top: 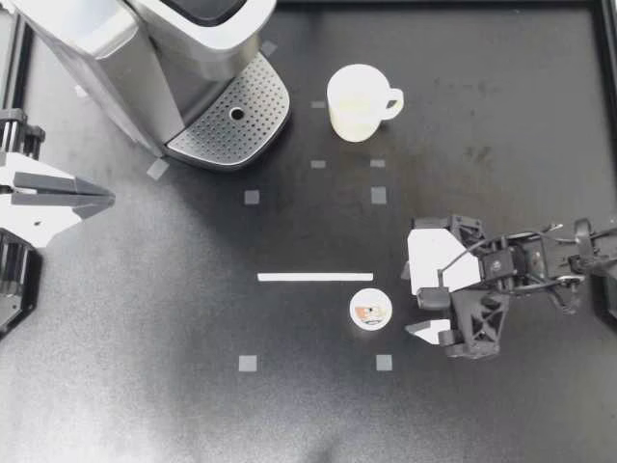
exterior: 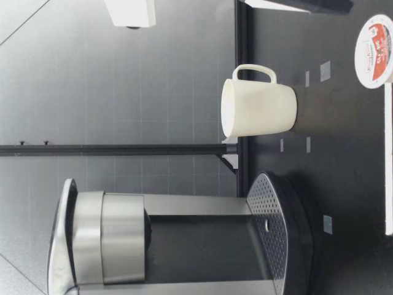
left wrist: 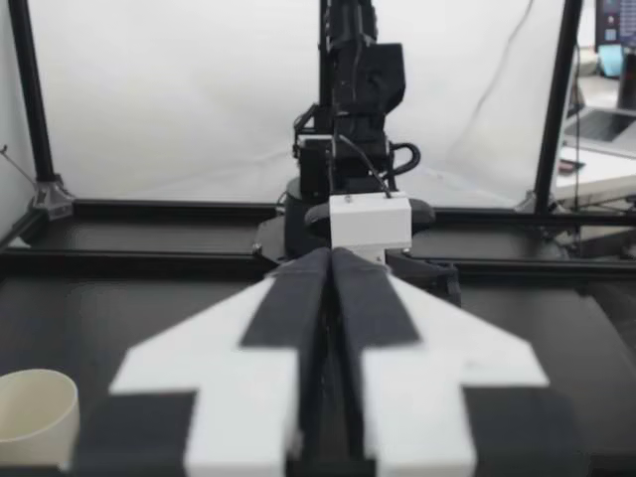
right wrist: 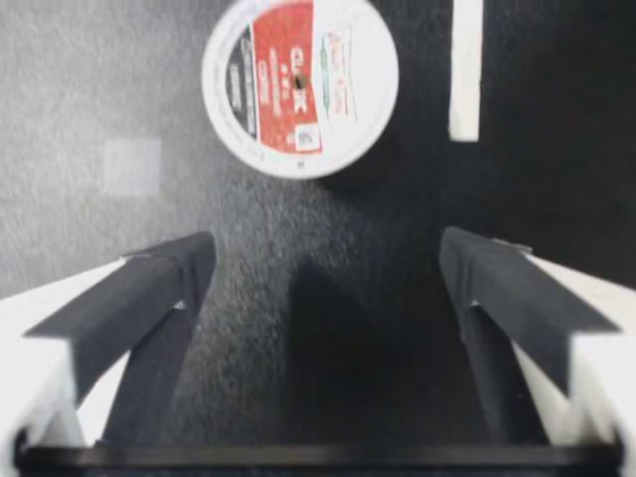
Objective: Place the coffee capsule inside the capsule container, then place the cup onto the center of the cup tray.
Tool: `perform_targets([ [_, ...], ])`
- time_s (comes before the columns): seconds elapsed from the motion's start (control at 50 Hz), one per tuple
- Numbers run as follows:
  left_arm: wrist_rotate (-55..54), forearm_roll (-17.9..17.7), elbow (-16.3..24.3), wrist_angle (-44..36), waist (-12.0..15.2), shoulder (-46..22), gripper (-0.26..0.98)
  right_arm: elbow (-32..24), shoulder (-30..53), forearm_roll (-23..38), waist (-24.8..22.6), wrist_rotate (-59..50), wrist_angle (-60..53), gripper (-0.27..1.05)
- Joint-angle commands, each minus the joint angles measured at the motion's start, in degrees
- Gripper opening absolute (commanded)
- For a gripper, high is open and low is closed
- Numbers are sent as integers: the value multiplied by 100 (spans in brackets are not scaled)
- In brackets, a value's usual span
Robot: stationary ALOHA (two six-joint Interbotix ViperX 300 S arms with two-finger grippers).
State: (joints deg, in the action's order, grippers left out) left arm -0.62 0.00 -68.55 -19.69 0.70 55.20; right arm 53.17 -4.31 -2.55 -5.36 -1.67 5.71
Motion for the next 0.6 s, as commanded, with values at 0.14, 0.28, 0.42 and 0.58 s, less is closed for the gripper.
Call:
perform_targets([
  [0.14, 0, 9, 88, -62, 18, -26, 10, -141, 62, 9, -35, 0, -483, 98],
  [0.28, -9, 0, 88, -53, 18, -26, 10, -185, 141, 26, -35, 18, -545, 98],
  [0.42, 0, 0, 88, -62, 18, -26, 10, -237, 220, 62, -105, 26, -554, 98],
  [0.58, 0, 0, 79, -62, 18, -26, 10, -334, 352, 62, -158, 26, -554, 98],
])
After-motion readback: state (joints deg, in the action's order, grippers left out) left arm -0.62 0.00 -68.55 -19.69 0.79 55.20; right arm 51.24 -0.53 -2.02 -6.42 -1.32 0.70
